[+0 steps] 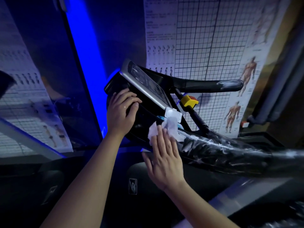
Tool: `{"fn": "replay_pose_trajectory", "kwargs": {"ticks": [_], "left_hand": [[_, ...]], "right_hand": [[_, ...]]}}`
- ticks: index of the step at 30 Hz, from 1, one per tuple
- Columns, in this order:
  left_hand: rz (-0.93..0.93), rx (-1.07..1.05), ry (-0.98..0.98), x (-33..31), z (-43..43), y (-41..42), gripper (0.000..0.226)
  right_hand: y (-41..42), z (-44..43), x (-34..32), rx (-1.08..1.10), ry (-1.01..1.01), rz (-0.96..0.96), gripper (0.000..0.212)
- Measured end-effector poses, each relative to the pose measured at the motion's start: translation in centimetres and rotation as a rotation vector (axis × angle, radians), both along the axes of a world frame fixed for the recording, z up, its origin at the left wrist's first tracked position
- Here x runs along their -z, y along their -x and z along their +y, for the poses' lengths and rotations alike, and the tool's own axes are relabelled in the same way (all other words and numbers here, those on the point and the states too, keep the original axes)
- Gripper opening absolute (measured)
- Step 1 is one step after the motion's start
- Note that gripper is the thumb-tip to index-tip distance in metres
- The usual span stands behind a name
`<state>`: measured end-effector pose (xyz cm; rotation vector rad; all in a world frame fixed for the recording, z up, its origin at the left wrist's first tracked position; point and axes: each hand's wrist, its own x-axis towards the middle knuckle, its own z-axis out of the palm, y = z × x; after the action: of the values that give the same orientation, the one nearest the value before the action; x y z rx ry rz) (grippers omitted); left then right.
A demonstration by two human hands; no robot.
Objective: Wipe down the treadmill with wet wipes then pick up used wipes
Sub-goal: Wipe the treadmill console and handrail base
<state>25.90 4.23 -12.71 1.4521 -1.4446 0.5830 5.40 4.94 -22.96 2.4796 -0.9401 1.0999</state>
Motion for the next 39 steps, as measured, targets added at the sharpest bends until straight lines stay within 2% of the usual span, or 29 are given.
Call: {"fn": "replay_pose_trajectory", "kwargs": {"ticks": [4, 6, 10, 12, 15, 18, 21, 24, 28, 35, 39], "left_hand": [[-0.002, -0.008, 0.002, 0.0, -0.1, 0.0, 0.031], [0.002, -0.012, -0.003, 0.1, 0.0, 0.0, 0.031], [0.025, -0.003, -0.005, 0.2, 0.1, 0.0, 0.03], [0.037, -0.003, -0.01, 0.1, 0.1, 0.1, 0.029], [0.035, -0.009, -0.011, 0.1, 0.1, 0.2, 0.029], [0.009, -0.022, 0.001, 0.2, -0.1, 0.0, 0.029], [0.006, -0.034, -0.01, 0.2, -0.1, 0.0, 0.029], [0.019, -0.02, -0.007, 0.1, -0.1, 0.1, 0.03], [0.015, -0.026, 0.015, 0.0, 0.0, 0.3, 0.029], [0.007, -0.044, -0.008, 0.0, 0.1, 0.4, 0.03], [0.021, -0.034, -0.004, 0.0, 0.1, 0.5, 0.03]], "right_hand": [[-2.2, 0.6, -4.7, -0.006, -0.11, -0.127, 0.071], [-2.2, 0.5, -4.9, -0.003, -0.111, -0.142, 0.069], [0.4, 0.2, 0.7, -0.116, 0.027, -0.009, 0.057], [2.1, -0.3, 2.6, -0.124, 0.034, 0.07, 0.05], [2.0, -0.2, 1.9, -0.067, 0.015, 0.102, 0.059], [-0.2, 0.6, -2.3, -0.026, -0.033, -0.014, 0.068], [-1.2, 0.5, -5.0, 0.008, -0.074, -0.091, 0.068], [0.6, 0.4, -1.7, -0.024, 0.009, 0.003, 0.063], [4.0, 0.3, 3.4, -0.018, 0.055, 0.177, 0.068], [-0.3, 0.0, -5.2, 0.05, -0.13, -0.024, 0.075], [1.8, 0.3, -3.4, 0.018, -0.073, -0.01, 0.068]]}}
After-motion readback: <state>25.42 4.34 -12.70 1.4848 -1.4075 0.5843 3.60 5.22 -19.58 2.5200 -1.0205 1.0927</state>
